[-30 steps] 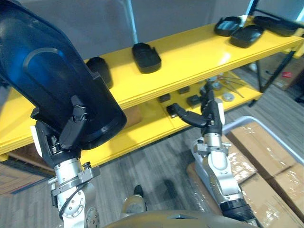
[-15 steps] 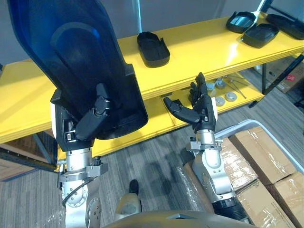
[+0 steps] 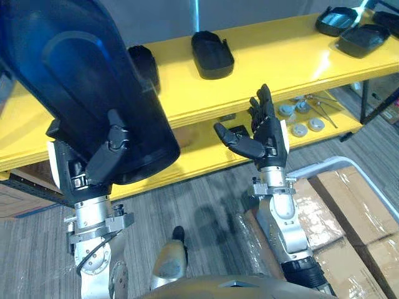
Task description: Walk over and take three plastic housings, then place them on the shelf
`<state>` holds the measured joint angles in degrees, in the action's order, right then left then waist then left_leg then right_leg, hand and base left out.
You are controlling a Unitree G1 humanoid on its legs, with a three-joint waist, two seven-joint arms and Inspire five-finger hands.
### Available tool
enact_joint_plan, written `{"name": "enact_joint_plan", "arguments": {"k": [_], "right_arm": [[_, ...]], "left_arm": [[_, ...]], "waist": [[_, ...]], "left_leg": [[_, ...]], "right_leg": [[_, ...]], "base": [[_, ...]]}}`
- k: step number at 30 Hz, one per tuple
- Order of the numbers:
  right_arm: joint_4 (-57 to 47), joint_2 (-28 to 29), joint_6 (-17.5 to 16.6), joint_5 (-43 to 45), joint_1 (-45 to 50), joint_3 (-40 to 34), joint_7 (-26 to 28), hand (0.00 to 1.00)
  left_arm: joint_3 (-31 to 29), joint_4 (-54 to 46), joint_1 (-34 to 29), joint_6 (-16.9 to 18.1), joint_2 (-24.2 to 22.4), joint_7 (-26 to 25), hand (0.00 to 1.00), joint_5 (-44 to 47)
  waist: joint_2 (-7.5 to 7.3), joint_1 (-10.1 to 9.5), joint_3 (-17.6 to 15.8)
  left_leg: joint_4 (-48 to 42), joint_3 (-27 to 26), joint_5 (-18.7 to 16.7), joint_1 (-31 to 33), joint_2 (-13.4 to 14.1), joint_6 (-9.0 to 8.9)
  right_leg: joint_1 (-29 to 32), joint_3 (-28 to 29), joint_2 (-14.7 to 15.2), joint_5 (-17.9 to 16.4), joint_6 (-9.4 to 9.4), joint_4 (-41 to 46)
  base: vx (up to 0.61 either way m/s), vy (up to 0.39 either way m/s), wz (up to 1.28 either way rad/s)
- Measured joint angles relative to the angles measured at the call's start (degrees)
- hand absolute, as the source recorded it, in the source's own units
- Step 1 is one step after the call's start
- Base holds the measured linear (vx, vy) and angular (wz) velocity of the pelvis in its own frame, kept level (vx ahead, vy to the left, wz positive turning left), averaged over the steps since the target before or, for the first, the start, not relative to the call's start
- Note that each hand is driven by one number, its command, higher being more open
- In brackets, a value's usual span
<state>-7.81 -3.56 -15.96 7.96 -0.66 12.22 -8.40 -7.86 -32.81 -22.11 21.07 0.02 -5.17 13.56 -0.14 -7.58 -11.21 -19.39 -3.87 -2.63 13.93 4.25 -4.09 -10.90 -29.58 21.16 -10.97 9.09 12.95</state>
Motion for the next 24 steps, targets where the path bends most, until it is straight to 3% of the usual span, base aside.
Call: {"name": "enact_joint_plan", "arguments": {"k": [2, 3, 4, 5, 6, 7, 9, 11, 12, 13, 14, 15, 16, 18, 21, 24], "right_arm": [[0.05, -0.39, -0.18, -0.82, 0.07, -0.35, 0.23, 1.0], [0.11, -0.75, -0.18, -0.82, 0.26, -0.64, 0.31, 1.0], [0.13, -0.57, -0.2, -0.82, 0.37, -1.37, 0.65, 1.0], [0.18, -0.45, -0.21, -0.82, 0.41, -1.43, 0.78, 1.0], [0.2, 0.18, -0.4, -0.82, 0.5, -1.62, 1.17, 1.0], [0.19, 0.62, -0.79, -0.83, 0.64, -1.86, 1.6, 1.0], [-0.03, 0.65, -1.03, -1.06, 1.39, -2.67, 1.83, 1.0], [-2.53, 0.45, -1.2, -3.53, 2.34, -4.46, 1.73, 1.0], [-4.84, -0.35, -1.59, -4.77, 2.44, -6.37, 1.5, 1.0], [-6.17, -1.19, -1.85, -5.55, 2.22, -7.9, 1.28, 1.0], [-6.89, -1.63, -1.96, -5.55, 2.2, -8.69, 1.2, 1.0], [-8.6, -3.32, -3.01, -5.37, 1.87, -11.65, 0.29, 1.0], [-8.6, -4.9, -3.42, -5.29, 1.08, -13.02, -0.05, 1.0], [-8.87, -6.37, -4.18, -5.17, -0.41, -14.69, -1.53, 1.0], [-12.81, -6.11, -4.91, -4.46, -0.67, -16.19, -4.08, 1.0], [-16.55, -5.15, -7.72, -3.97, -0.07, -17.57, -5.45, 1.0]], "left_arm": [[-0.87, -0.66, -0.08, 0.04, -0.39, 0.65, 0.0, 0.26], [-1.72, -0.91, -0.06, 0.04, -0.36, 1.37, 0.0, 0.37], [-3.05, -1.31, -0.05, 0.06, 0.2, 1.92, 0.0, 0.36], [-3.62, -1.32, -0.01, 0.05, 0.47, 1.97, 0.0, 0.34], [-4.12, -1.18, 0.35, 0.05, 1.0, 1.51, 0.0, 0.34], [-4.5, -0.53, 0.98, 0.04, 0.95, 0.84, 0.0, 0.7], [-4.24, 1.46, 2.07, 0.02, 0.62, 0.05, 0.0, 2.4], [-3.67, 2.42, 2.75, 0.07, 0.69, -0.3, 0.0, 4.02], [-3.33, 3.6, 4.2, 0.09, 0.66, -0.43, 0.0, 4.28], [-3.07, 4.37, 4.81, 0.09, 0.83, -0.65, 0.0, 4.28], [-3.06, 4.58, 4.85, 0.08, 0.94, -0.7, 0.0, 4.28], [-2.31, 5.16, 4.91, 0.17, 1.46, -0.53, 0.0, 4.29], [-1.8, 5.59, 4.54, -0.04, 0.65, -0.48, 0.0, 4.32], [-1.7, 5.42, 4.5, 0.05, 0.67, -0.09, 0.0, 4.41], [-0.9, 5.34, 5.04, 0.04, 0.72, 0.68, 0.0, 4.4], [1.16, 5.34, 5.67, 0.02, 0.71, 0.76, 0.0, 4.4]], "waist": [[0.22, 0.06, 0.28], [0.65, 0.4, 0.55], [0.11, 0.68, 0.49], [-0.08, 0.99, 0.54], [-0.07, 2.16, 0.47], [-0.26, 3.03, 0.46], [0.01, 3.5, 0.39], [-0.29, 4.83, 0.61], [-0.66, 5.55, 0.83], [-0.73, 6.01, 0.9], [-0.98, 6.28, 1.04], [-2.81, 6.29, 1.51], [-0.98, 5.91, 1.87], [0.5, 5.83, 2.81], [0.69, 5.77, 3.11], [0.93, 6.26, 3.35]], "left_leg": [[-2.22, 0.58, -2.4, 0.56, -1.25, 0.59], [-2.11, 1.63, -2.99, 0.51, -2.06, 1.37], [-0.19, 2.38, -3.34, -0.84, -3.19, 2.15], [0.96, 3.18, -3.37, -1.61, -3.73, 2.71], [2.98, 5.63, -3.05, -2.78, -3.83, 3.79], [4.78, 7.67, -2.16, -4.78, -3.99, 5.2], [7.71, 9.0, -1.33, -9.06, -4.0, 5.22], [8.94, 11.52, -1.01, -10.66, -4.52, 4.9], [9.43, 13.61, -0.99, -10.72, -4.95, 4.86], [9.67, 14.72, -0.95, -10.75, -5.52, 4.77], [9.65, 15.16, -1.13, -10.81, -6.1, 4.49], [9.49, 16.38, -2.74, -12.12, -8.92, 3.67], [8.84, 16.44, -3.55, -12.39, -7.67, 3.25], [8.0, 15.96, -5.37, -12.76, -5.93, 3.0], [8.11, 14.72, -6.77, -14.22, -4.15, 2.46], [8.49, 14.06, -7.03, -14.47, -3.8, 2.54]], "right_leg": [[0.79, 0.77, 1.81, 1.33, -2.87, 5.6], [5.3, 3.78, 3.51, 4.58, -7.53, 14.34], [10.03, 8.33, 4.75, 10.31, -11.11, 21.93], [12.12, 11.37, 4.72, 13.88, -10.83, 24.88], [15.72, 16.44, 2.46, 11.89, -6.51, 31.15], [17.99, 18.05, -1.24, 4.83, -6.12, 34.07], [18.52, 18.17, -7.1, -0.17, -5.76, 28.44], [19.53, 20.24, -12.54, -0.99, -6.55, 18.24], [21.27, 22.72, -15.38, -0.86, -6.55, 12.57], [22.04, 24.58, -16.48, 0.25, -5.56, 8.06], [22.08, 25.19, -16.53, 2.24, -6.15, 5.73], [21.24, 24.92, -14.74, 9.53, -7.09, 2.1], [19.53, 24.39, -15.56, 10.4, -7.05, 0.1], [16.6, 24.08, -17.5, 11.62, -7.44, -4.77], [14.33, 25.1, -19.45, 12.2, -7.97, -7.66], [13.88, 25.32, -19.72, 12.28, -8.09, -8.31]], "base": [[0.13, 0.208, 0.38], [0.14, 0.271, 0.54], [0.15, 0.276, 0.52], [0.27, 0.229, 0.55], [0.33, 0.145, 0.7], [0.35, 0.117, 0.73], [0.28, 0.057, 0.57], [0.28, -0.02, 0.84], [0.26, -0.065, 1.09], [0.24, -0.077, 0.89], [0.25, -0.104, 0.83], [0.31, -0.145, 0.54], [0.25, -0.111, 0.37], [0.2, -0.052, -0.13], [0.14, -0.025, -0.24], [0.07, 0.022, -0.09]]}}
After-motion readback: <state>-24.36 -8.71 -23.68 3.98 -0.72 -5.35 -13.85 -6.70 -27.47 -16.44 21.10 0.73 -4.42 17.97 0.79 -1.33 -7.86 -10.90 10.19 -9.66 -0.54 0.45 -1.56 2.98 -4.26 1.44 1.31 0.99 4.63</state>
